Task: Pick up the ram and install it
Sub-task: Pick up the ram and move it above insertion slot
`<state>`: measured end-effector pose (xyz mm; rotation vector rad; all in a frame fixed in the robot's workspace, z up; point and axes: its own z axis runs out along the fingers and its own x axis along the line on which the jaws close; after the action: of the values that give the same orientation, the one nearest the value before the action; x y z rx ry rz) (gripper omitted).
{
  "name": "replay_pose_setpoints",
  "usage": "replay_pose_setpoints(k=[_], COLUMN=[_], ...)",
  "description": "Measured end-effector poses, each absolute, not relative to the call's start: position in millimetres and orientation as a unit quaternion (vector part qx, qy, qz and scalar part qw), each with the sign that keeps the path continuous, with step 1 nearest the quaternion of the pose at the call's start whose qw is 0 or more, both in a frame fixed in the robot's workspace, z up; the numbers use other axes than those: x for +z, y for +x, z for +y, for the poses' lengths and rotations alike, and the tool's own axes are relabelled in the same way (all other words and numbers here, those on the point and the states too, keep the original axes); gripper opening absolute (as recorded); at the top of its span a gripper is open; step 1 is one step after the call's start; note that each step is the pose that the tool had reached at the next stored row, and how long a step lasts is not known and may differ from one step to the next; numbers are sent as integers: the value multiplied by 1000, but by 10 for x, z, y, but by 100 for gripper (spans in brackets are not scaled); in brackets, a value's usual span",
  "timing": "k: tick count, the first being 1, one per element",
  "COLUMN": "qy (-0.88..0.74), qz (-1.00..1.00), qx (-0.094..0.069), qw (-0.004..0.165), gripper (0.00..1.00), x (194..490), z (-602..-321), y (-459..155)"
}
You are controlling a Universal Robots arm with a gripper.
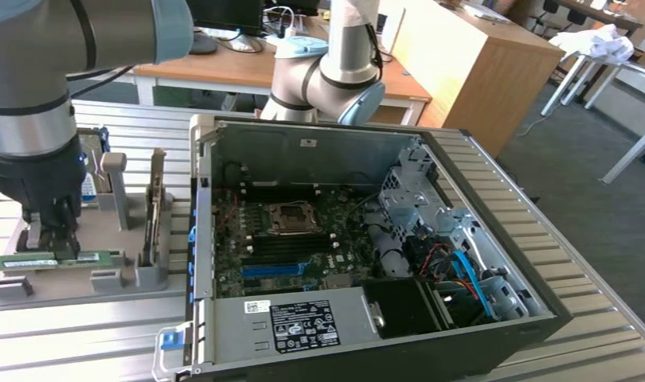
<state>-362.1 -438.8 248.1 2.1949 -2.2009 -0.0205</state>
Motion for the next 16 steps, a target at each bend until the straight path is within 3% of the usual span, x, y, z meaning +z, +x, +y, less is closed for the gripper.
replay_pose_setpoints(k=[16], qy=[706], qz=[-708], qx=[-7], qw=[17], gripper=[12], x=[2636], z=[-4387], y=[-3621])
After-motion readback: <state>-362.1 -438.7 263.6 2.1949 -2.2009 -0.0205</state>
